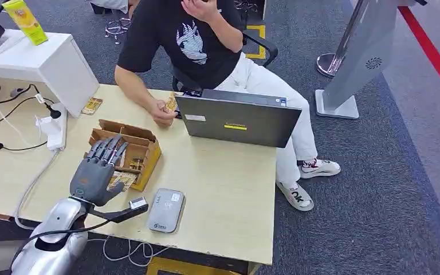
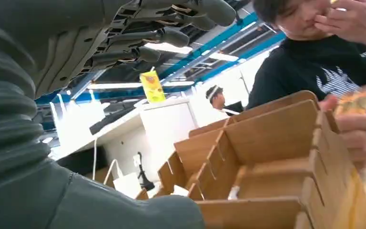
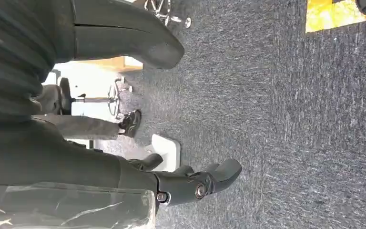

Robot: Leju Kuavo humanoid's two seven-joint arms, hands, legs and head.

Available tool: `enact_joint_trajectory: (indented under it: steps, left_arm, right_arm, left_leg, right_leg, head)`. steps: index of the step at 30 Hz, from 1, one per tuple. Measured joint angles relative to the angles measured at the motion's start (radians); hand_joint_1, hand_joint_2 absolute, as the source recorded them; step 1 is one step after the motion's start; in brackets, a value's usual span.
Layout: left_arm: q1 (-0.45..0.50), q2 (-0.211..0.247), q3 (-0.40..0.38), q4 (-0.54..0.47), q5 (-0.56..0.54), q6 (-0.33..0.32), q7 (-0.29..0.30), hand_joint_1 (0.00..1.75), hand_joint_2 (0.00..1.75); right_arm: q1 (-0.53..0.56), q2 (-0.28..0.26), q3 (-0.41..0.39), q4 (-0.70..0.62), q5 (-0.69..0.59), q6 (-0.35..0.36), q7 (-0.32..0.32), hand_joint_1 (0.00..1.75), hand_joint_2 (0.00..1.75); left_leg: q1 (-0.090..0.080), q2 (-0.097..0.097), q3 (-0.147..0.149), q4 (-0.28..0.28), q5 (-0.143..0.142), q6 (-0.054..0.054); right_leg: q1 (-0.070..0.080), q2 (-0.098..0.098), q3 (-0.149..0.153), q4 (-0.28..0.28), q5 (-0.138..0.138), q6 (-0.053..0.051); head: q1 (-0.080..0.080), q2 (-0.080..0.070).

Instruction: Pass the card to the sensor for recognition and then transmit it.

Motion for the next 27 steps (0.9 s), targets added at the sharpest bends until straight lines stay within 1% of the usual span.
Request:
enact_joint_trajectory:
  steps: [3,6,9,14,16,19,22,27]
  left_arm:
    - [0.000,-0.003,0.000,0.000,-0.016,0.031,0.012,0.00,1.75]
    - [0.001,-0.020,0.000,-0.017,-0.029,0.072,0.023,0.00,1.75]
    - [0.003,-0.036,0.000,-0.042,-0.033,0.089,0.021,0.00,1.75]
    - [0.007,-0.050,0.000,-0.065,-0.005,0.087,-0.035,0.00,1.75]
    - [0.012,-0.053,0.000,-0.065,-0.014,0.089,-0.045,0.00,1.75]
    - [0.023,-0.059,-0.002,-0.064,-0.034,0.091,-0.047,0.00,1.75]
    - [0.034,-0.058,-0.029,-0.053,-0.073,0.089,-0.035,0.00,1.75]
    - [0.046,-0.057,-0.054,-0.027,-0.082,0.098,-0.023,0.00,1.75]
  right_arm:
    - [0.000,0.000,0.000,0.000,0.000,0.000,0.000,0.00,1.75]
    - [0.000,0.000,0.000,0.000,-0.001,0.000,0.000,0.00,1.75]
    - [0.000,0.000,0.000,0.000,-0.001,0.000,0.000,0.00,1.75]
    - [0.000,0.000,0.000,0.000,0.000,0.000,-0.002,0.00,1.75]
    - [0.000,0.000,0.000,0.000,0.000,0.000,-0.002,0.00,1.75]
    - [0.000,0.000,0.000,0.000,0.000,0.000,-0.002,0.00,1.75]
    - [0.000,0.000,0.000,0.000,0.000,0.000,-0.002,0.00,1.75]
    - [0.000,0.000,0.000,0.000,0.000,0.000,-0.002,0.00,1.75]
  left_leg:
    - [0.000,0.000,0.000,0.000,0.000,0.000]
    - [0.000,0.000,0.000,0.000,0.000,0.000]
    - [0.000,0.000,0.000,0.000,0.000,0.000]
    - [0.000,0.000,0.000,0.000,0.000,0.000]
    - [0.000,0.000,0.000,0.000,0.000,0.000]
    - [0.000,0.000,0.000,0.000,0.000,0.000]
    - [0.000,0.000,0.000,0.000,0.000,0.000]
    - [0.000,0.000,0.000,0.000,0.000,0.000]
  right_leg:
    - [0.000,0.000,0.000,0.000,0.000,0.000]
    - [0.000,0.000,0.000,0.000,0.000,0.000]
    - [0.000,0.000,0.000,0.000,0.000,0.000]
    - [0.000,0.000,0.000,0.000,0.000,0.000]
    - [0.000,0.000,0.000,0.000,0.000,0.000]
    - [0.000,0.000,0.000,0.000,0.000,0.000]
    - [0.000,0.000,0.000,0.000,0.000,0.000]
    - [0.000,0.000,0.000,0.000,0.000,0.000]
  head:
    - [0.000,0.000]
    - [0.000,0.000]
    - [0.000,0.000]
    - [0.000,0.000]
    - [0.000,0.000]
    - [0.000,0.000]
    - [0.000,0.000]
    - [0.000,0.000]
